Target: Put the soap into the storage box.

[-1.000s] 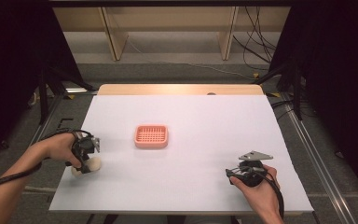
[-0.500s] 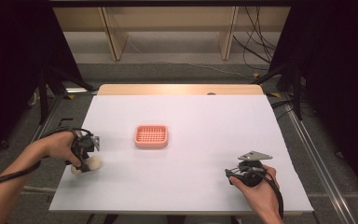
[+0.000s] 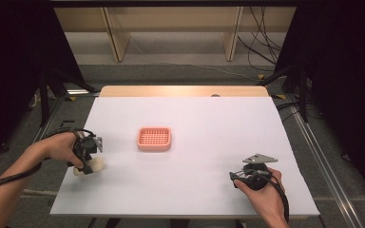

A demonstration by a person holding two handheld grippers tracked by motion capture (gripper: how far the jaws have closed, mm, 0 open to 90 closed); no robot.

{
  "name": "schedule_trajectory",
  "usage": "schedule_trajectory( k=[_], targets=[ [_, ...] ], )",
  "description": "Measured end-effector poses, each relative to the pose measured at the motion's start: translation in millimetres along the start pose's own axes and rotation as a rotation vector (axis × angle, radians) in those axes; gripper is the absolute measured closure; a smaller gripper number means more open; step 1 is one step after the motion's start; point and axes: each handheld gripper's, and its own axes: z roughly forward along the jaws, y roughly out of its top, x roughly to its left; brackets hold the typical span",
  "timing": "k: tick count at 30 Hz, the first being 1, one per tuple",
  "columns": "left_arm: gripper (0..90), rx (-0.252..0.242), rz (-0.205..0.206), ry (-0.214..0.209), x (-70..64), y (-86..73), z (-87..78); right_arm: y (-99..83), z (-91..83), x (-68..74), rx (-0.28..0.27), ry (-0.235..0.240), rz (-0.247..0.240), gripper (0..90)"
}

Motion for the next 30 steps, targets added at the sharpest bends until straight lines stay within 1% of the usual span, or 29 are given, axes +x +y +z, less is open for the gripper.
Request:
schedule_trajectory(
  k=[2,3,4,5,7,11,14,15,18,19,20,21,22,23,27,29,30],
  targets=[
    [49.7,-0.003,0.009,0.004,-0.4,1.6,-1.4,0.0,-0.1,-0.2,0.001,-0.002,-0.002,41.1],
    [49.7,-0.015,0.002,0.006,-1.1,1.9,-1.2,0.0,-0.1,-0.3,0.001,-0.002,-0.002,41.1],
    [49.7,-0.009,0.019,0.006,-0.1,3.4,-2.7,-0.1,-0.1,-0.5,0.001,-0.003,-0.004,41.1],
    [49.7,-0.009,0.019,0.006,-0.1,3.4,-2.7,-0.1,-0.1,-0.5,0.001,-0.003,-0.004,41.1],
    [49.7,-0.009,0.006,0.0,-1.4,4.9,-3.9,-0.1,-0.2,-0.5,0.0,-0.003,-0.004,41.1],
    [49.7,-0.009,0.013,0.004,-0.7,6.0,-5.4,-0.2,-0.3,-0.6,0.0,-0.003,-0.006,41.1],
    [49.7,-0.011,0.001,-0.005,-0.6,7.5,-6.1,-0.2,-0.4,-0.6,0.0,-0.003,-0.005,41.1],
    [49.7,-0.01,0.005,-0.005,-0.4,8.1,-6.6,-0.2,-0.2,-0.6,0.002,0.003,-0.003,41.1],
    [49.8,-0.011,0.004,-0.003,-0.4,8.9,-7.2,-0.1,-0.5,-0.4,-0.001,-0.001,-0.005,41.1],
    [49.8,-0.013,0.011,0.004,0.1,9.7,-8.0,-0.2,-0.3,-0.4,0.001,0.004,-0.002,41.1],
    [49.7,-0.013,0.006,0.001,0.0,9.8,-8.2,-0.1,0.3,-1.4,-0.005,0.002,-0.013,41.1],
    [49.8,-0.01,0.008,0.0,0.2,10.1,-8.8,-0.2,0.2,-1.3,-0.004,0.003,-0.011,41.1],
    [49.8,-0.008,0.009,0.0,0.3,10.4,-9.4,-0.1,0.9,-2.6,-0.014,0.002,-0.03,41.1],
    [49.8,-0.01,0.007,0.0,0.3,10.4,-9.7,-0.1,0.1,-1.3,-0.003,0.003,-0.012,41.1],
    [49.7,-0.011,0.005,0.002,0.8,11.2,-12.0,-0.1,-0.4,-0.5,0.0,-0.001,-0.005,41.1],
    [49.7,-0.016,0.015,0.011,1.3,12.1,-12.6,-0.1,-0.6,-0.2,0.001,-0.001,-0.003,41.1],
    [49.8,-0.014,0.006,0.005,0.5,12.4,-12.8,0.1,-0.3,0.1,-0.003,-0.001,0.002,41.1]
  ],
)
